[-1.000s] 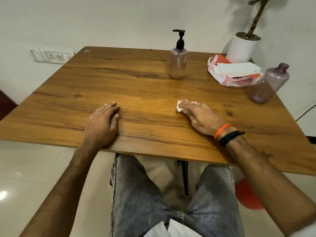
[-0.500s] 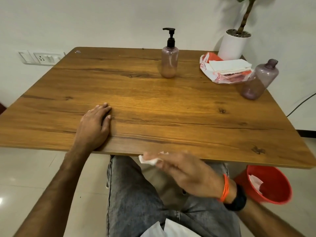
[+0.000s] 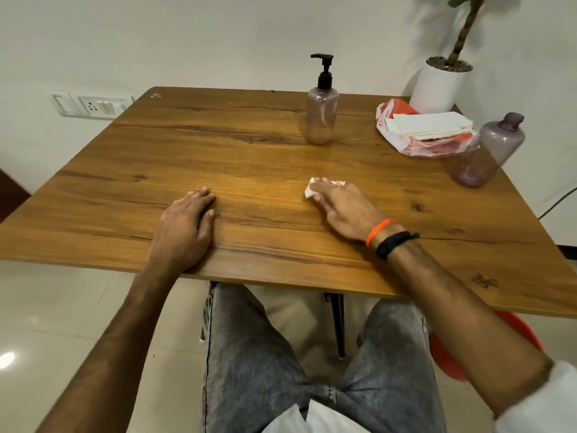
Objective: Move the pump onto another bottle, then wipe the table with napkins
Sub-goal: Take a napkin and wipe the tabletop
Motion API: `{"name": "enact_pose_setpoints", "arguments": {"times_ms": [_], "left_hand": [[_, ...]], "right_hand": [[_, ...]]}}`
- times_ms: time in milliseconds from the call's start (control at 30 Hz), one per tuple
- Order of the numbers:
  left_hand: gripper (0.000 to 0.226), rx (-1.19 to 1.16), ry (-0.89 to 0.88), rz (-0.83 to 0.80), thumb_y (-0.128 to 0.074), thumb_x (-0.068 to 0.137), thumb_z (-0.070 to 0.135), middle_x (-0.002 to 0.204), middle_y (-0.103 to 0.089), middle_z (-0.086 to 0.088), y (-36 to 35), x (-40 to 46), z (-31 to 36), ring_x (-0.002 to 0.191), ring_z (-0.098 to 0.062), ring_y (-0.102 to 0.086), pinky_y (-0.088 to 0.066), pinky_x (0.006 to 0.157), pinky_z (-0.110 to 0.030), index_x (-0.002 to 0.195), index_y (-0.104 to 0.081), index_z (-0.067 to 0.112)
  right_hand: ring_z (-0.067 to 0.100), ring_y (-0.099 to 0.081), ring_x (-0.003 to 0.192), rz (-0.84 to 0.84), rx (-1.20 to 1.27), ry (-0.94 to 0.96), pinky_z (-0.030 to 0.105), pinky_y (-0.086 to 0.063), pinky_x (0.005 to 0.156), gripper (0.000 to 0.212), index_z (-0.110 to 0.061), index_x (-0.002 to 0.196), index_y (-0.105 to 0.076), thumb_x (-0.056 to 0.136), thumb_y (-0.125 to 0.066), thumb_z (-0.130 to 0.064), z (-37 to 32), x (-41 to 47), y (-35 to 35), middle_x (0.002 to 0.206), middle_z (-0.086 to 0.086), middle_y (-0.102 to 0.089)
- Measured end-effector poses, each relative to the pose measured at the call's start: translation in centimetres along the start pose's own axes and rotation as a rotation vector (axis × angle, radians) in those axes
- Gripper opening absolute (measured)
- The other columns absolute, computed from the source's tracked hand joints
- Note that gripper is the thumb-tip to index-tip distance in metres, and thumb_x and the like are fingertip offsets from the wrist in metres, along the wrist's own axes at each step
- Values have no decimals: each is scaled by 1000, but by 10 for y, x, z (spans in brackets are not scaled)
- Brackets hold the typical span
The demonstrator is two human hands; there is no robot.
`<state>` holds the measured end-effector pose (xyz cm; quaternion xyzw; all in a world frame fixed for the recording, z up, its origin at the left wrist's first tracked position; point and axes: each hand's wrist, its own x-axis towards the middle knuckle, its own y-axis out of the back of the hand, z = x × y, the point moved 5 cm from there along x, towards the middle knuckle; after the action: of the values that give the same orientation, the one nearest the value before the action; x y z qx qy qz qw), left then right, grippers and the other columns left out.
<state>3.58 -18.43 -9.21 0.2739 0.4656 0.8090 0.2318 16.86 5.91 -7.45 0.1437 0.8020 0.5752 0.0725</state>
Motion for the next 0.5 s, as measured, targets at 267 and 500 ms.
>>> {"name": "enact_pose_setpoints", "arguments": {"times_ms": [267,500], "left_hand": [[41,5,-2,16,-45,99,22,149,-43,-7,-1,0,-1,141,-24,-35,-28,116,-49,139,-49,12],[42,10,-8,17,-45,98,24,149,-44,-6,-3,2,-4,140,-24,-36,-28,116,-47,138,-49,13]], "right_hand": [[5,-3,146,-133,-18,310,25,1,120,51,-17,152,-21,103,-34,-21,-57,-73,-30,161,-1,-13],[9,-61,94,-282,415,417,16,-44,90,26,-5,118,-64,100,-46,-12,-100,-117,-12,105,7,-69]]}}
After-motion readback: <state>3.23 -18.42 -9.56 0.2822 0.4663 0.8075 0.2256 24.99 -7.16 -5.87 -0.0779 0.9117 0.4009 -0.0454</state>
